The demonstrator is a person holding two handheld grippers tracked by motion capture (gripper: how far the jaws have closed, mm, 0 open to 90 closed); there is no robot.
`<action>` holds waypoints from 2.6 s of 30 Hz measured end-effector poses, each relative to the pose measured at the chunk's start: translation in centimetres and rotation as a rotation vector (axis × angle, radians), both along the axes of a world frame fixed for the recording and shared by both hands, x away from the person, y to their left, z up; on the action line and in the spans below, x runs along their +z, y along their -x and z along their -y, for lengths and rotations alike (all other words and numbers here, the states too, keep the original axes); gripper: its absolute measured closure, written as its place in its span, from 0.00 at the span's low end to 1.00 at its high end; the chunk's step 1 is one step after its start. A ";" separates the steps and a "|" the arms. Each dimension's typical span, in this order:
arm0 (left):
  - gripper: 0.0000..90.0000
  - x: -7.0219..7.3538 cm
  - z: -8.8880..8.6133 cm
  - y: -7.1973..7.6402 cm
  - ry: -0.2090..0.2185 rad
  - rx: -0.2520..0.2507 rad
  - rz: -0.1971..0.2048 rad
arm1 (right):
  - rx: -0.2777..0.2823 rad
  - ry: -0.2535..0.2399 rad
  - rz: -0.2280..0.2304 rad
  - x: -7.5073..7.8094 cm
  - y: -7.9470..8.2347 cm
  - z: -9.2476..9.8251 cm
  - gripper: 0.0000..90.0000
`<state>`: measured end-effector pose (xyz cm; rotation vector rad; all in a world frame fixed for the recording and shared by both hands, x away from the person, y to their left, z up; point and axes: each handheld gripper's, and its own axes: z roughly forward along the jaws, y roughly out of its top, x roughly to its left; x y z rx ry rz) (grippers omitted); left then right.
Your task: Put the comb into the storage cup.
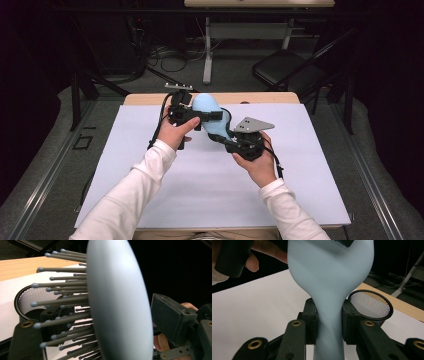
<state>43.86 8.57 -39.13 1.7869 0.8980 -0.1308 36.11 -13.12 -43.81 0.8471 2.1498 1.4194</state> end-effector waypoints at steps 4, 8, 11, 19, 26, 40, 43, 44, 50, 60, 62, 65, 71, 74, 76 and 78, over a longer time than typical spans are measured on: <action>0.27 -0.1 0.1 0.0 0.007 0.001 0.005 | 0.000 0.000 0.001 0.0 0.0 0.0 0.77; 0.30 -0.1 0.0 0.0 0.010 0.000 -0.010 | -0.002 -0.001 0.001 0.0 0.0 0.0 0.77; 0.33 -0.1 -0.1 0.0 0.019 0.002 -0.019 | -0.002 -0.001 0.002 0.0 0.0 0.0 0.77; 0.37 0.0 -0.2 0.0 0.017 -0.001 -0.015 | -0.001 -0.002 0.003 0.0 0.0 0.0 0.77; 0.41 0.0 -0.4 0.0 0.035 0.001 -0.034 | 0.001 -0.001 -0.001 -0.1 0.0 0.0 0.77; 0.47 -0.1 -0.7 -0.1 0.065 -0.015 -0.102 | 0.009 0.000 0.000 -0.2 0.0 -0.1 0.77; 0.48 -0.1 -0.7 -0.1 0.062 -0.016 -0.104 | 0.010 0.002 0.001 -0.2 0.0 -0.1 0.77; 0.48 -0.1 -0.7 -0.1 0.061 -0.016 -0.103 | 0.010 0.001 -0.002 -0.3 0.0 -0.1 0.77; 0.50 -0.1 -0.6 0.1 0.068 -0.008 -0.116 | 0.012 0.002 -0.003 -0.4 0.0 -0.1 0.77; 0.52 -0.2 -0.5 -0.1 0.081 -0.005 -0.154 | 0.010 -0.001 -0.008 -0.5 -0.1 -0.1 0.77; 0.52 -0.2 -0.5 -0.1 0.081 -0.008 -0.153 | 0.010 -0.001 -0.008 -0.5 -0.1 -0.1 0.77; 0.52 -0.3 -0.5 -0.1 0.086 -0.008 -0.160 | 0.010 -0.002 -0.007 -0.5 -0.1 -0.1 0.77; 0.53 -0.3 -0.6 -0.2 0.090 -0.009 -0.178 | 0.011 0.000 -0.008 -0.6 -0.1 -0.1 0.77; 0.54 -0.3 -0.6 -0.1 0.096 -0.004 -0.192 | 0.010 -0.001 -0.010 -0.6 -0.1 -0.1 0.77; 0.54 -0.3 -0.6 -0.2 0.097 -0.004 -0.197 | 0.011 -0.002 -0.011 -0.6 -0.1 -0.1 0.77; 0.54 -0.3 -0.6 -0.2 0.096 -0.003 -0.200 | 0.008 -0.004 -0.009 -0.6 -0.1 -0.1 0.77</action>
